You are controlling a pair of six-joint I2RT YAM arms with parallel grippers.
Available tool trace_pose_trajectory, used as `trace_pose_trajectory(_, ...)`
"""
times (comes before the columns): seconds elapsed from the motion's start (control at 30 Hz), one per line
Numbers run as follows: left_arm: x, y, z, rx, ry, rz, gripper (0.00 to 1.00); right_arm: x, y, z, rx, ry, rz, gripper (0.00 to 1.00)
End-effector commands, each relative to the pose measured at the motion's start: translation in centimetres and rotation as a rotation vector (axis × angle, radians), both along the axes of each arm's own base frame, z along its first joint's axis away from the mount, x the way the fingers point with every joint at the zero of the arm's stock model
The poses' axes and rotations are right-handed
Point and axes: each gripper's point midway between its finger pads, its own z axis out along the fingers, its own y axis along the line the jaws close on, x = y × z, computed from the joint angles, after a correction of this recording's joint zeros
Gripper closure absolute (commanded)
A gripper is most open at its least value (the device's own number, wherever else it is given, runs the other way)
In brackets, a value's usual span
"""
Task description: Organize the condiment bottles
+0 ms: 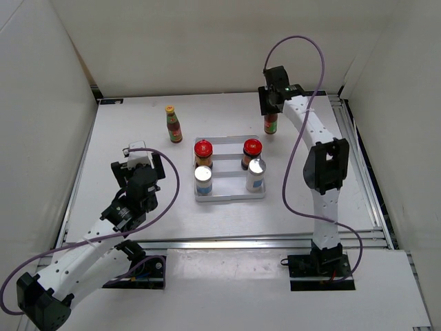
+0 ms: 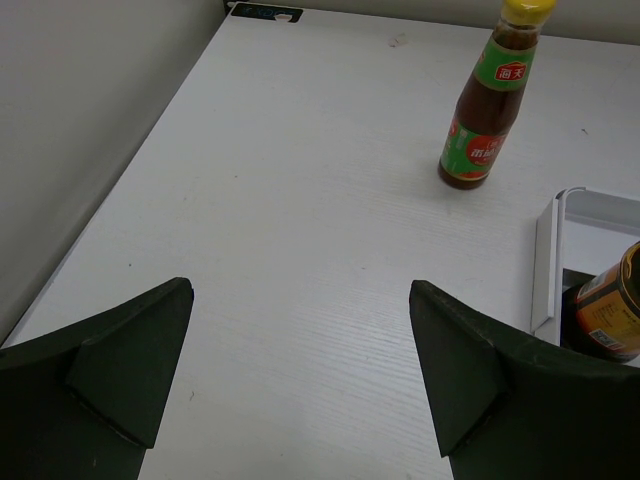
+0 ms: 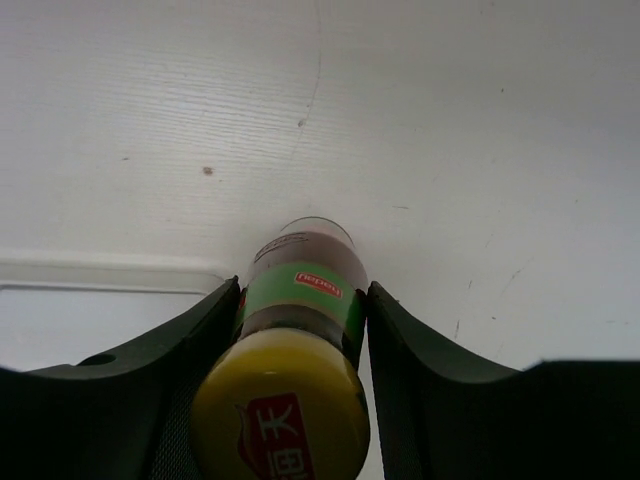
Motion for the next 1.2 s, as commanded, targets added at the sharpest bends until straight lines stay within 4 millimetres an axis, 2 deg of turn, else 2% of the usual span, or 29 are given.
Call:
trace_pose_trajectory(0.0, 0.2, -0.3, 0.2, -0.002, -0.003, -0.012, 0.00, -0.8, 0.8, 12.6, 0.011, -0.286, 0.032, 1.00)
trace_pose_trajectory(0.07, 0.1, -0.3, 0.0, 0.004, 0.004, -0.012, 0.00, -2.2, 2.5, 13.0, 0.030, -0.282, 0.081, 1.00)
trace_pose_trajectory(0.1, 0.3, -0.5, -0.3, 0.009, 0.016, -0.021, 0.00, -2.3, 2.4, 13.3, 0.035, -0.293, 0.081, 1.00)
trace_pose_trajectory(0.13, 0.3, -0.5, -0.3, 0.009, 0.016, -0.021, 0.00, -3.0, 3.3, 13.9, 0.049, -0.298, 0.107, 1.00)
trace_pose_trajectory(0.2, 0.3, -0.5, -0.3, 0.009, 0.016, -0.021, 0.00, -4.1, 5.1, 13.3, 0.079, -0.278, 0.170, 1.00)
trace_pose_trajectory(0.23, 0.3, -0.6, 0.1, 0.004, 0.008, -0.021, 0.00, -4.5, 5.3, 13.5, 0.097, -0.275, 0.178, 1.00)
trace_pose_trajectory(0.3, 0.3, -0.6, 0.1, 0.003, 0.008, -0.021, 0.00, -5.4, 6.8, 12.5, 0.116, -0.251, 0.226, 1.00)
trace_pose_trajectory(0.33, 0.2, -0.5, -0.1, 0.012, 0.019, -0.021, 0.00, -5.5, 6.8, 12.5, 0.117, -0.256, 0.226, 1.00)
trace_pose_trajectory(0.4, 0.2, -0.6, 0.0, 0.014, 0.028, -0.031, 0.00, -6.1, 8.1, 11.2, 0.119, -0.235, 0.256, 1.00)
trace_pose_trajectory(0.43, 0.2, -0.6, 0.0, 0.014, 0.028, -0.031, 0.00, -6.1, 8.1, 11.2, 0.119, -0.235, 0.256, 1.00)
trace_pose_trajectory(0.6, 0.2, -0.7, -0.2, 0.019, 0.035, -0.031, 0.00, -6.2, 9.1, 7.9, 0.134, -0.186, 0.266, 1.00)
trace_pose_trajectory(0.77, 0.3, -0.7, -0.1, 0.014, 0.028, -0.031, 0.00, -5.2, 9.8, 4.9, 0.129, -0.156, 0.273, 1.00)
trace_pose_trajectory(0.8, 0.3, -0.7, -0.1, 0.014, 0.028, -0.031, 0.00, -5.1, 9.8, 5.0, 0.132, -0.165, 0.273, 1.00)
trace_pose_trajectory(0.9, 0.3, -0.7, -0.1, 0.014, 0.028, -0.031, 0.00, -4.9, 10.1, 3.6, 0.131, -0.144, 0.279, 1.00)
trace_pose_trajectory(0.97, 0.3, -0.7, -0.1, 0.014, 0.028, -0.031, 0.00, -4.9, 10.1, 3.4, 0.138, -0.142, 0.273, 1.00)
trace_pose_trajectory(1.03, 0.3, -0.7, -0.1, 0.014, 0.028, -0.031, 0.00, -5.1, 10.1, 2.1, 0.136, -0.114, 0.265, 1.00)
trace_pose_trajectory(1.07, 0.3, -0.7, -0.1, 0.008, 0.020, -0.031, 0.00, -5.0, 10.2, 2.3, 0.139, -0.123, 0.265, 1.00)
trace_pose_trajectory(1.1, 0.3, -0.7, -0.1, 0.008, 0.020, -0.031, 0.00, -5.1, 9.9, 1.9, 0.130, -0.117, 0.258, 0.98)
trace_pose_trajectory(1.17, 0.3, -0.8, -0.1, 0.006, 0.022, -0.040, 0.00, -5.3, 9.9, 0.9, 0.132, -0.101, 0.250, 0.70)
